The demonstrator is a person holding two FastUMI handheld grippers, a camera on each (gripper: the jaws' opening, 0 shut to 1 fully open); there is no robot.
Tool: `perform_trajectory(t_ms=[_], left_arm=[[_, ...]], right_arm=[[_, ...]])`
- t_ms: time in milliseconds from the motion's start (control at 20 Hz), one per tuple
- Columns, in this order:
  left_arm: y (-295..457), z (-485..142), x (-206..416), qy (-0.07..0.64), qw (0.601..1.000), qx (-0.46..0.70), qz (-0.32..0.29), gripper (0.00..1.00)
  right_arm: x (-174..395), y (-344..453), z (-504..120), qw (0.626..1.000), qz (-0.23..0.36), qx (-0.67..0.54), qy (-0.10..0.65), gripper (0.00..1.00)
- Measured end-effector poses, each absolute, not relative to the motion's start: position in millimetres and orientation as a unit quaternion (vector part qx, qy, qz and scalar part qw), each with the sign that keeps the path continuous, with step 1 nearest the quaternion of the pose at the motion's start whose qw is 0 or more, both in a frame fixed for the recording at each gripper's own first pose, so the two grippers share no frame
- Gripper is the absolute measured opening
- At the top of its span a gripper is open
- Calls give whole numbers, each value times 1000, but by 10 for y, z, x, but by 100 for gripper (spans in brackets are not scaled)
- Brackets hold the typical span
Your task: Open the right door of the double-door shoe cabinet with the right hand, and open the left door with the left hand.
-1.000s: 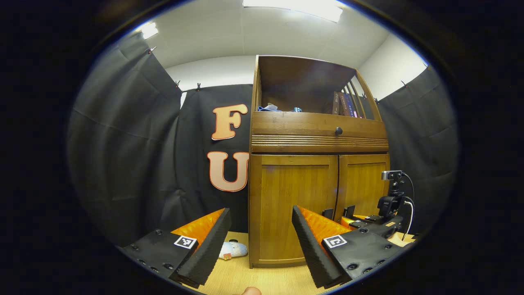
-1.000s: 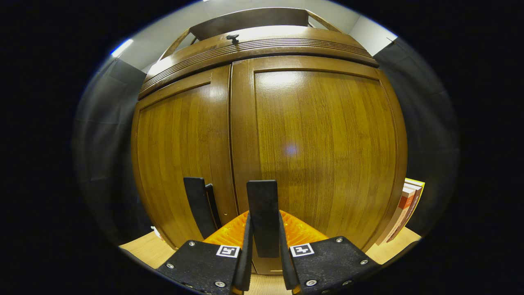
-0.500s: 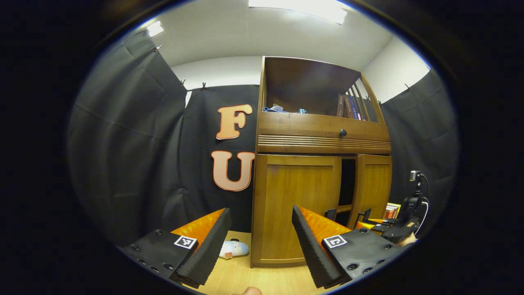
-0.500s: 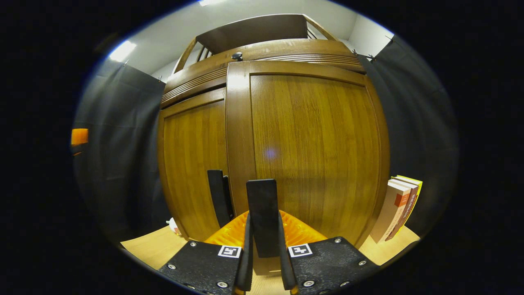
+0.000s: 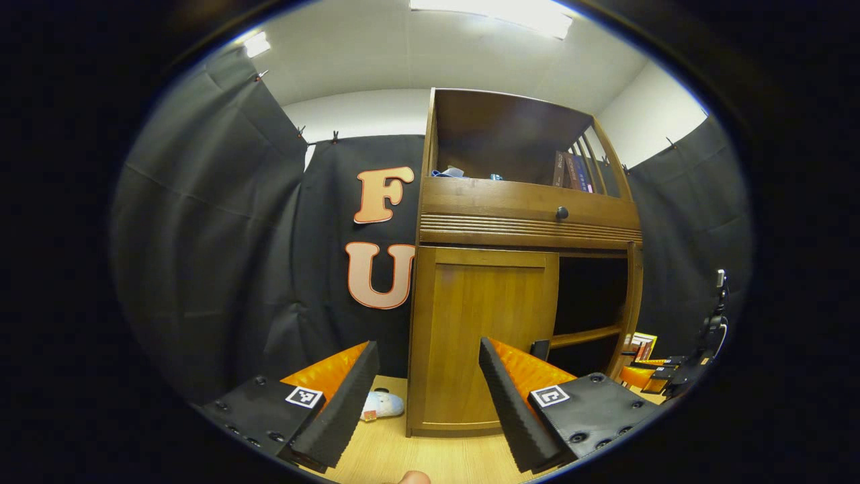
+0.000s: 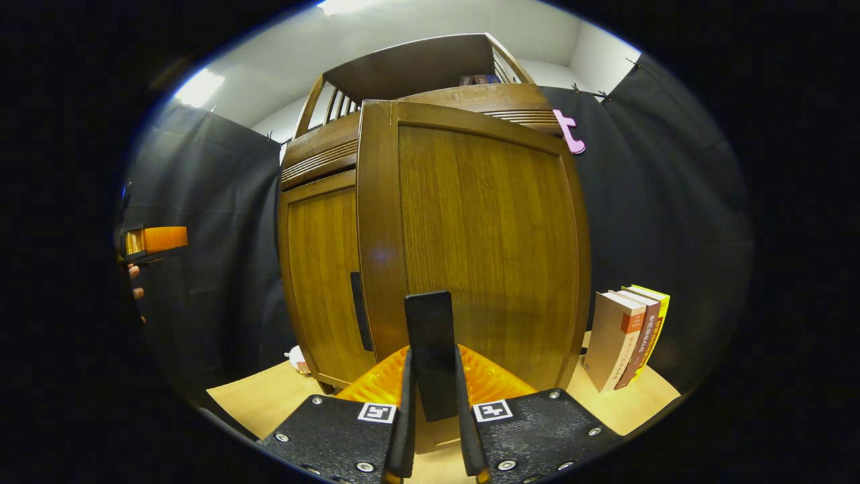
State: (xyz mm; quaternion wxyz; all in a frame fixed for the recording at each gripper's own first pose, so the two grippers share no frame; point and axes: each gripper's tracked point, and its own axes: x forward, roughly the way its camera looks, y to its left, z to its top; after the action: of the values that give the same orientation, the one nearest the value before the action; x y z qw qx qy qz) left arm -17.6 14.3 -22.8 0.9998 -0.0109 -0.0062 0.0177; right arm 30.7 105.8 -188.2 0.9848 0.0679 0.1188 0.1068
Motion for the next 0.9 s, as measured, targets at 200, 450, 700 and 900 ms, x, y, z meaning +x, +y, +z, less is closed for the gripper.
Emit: perform_trajectory(t_ms=[200, 450, 700, 900], left_arm=[[73, -231, -196, -7, 1000, -11, 12, 93], [-18, -260, -179, -5, 1000, -19, 1, 96], [-80, -301, -168, -1, 1000, -22, -4, 96], [-123, -328, -155, 2, 1000, -17, -8, 96]], right_arm=[[108, 855, -1849, 986, 98, 68, 119, 32], [-83, 598, -1789, 989, 75, 58, 117, 20], [-217, 375, -1739, 990, 55, 57, 117, 13], [-298, 190, -1713, 992, 28, 57, 112, 10]])
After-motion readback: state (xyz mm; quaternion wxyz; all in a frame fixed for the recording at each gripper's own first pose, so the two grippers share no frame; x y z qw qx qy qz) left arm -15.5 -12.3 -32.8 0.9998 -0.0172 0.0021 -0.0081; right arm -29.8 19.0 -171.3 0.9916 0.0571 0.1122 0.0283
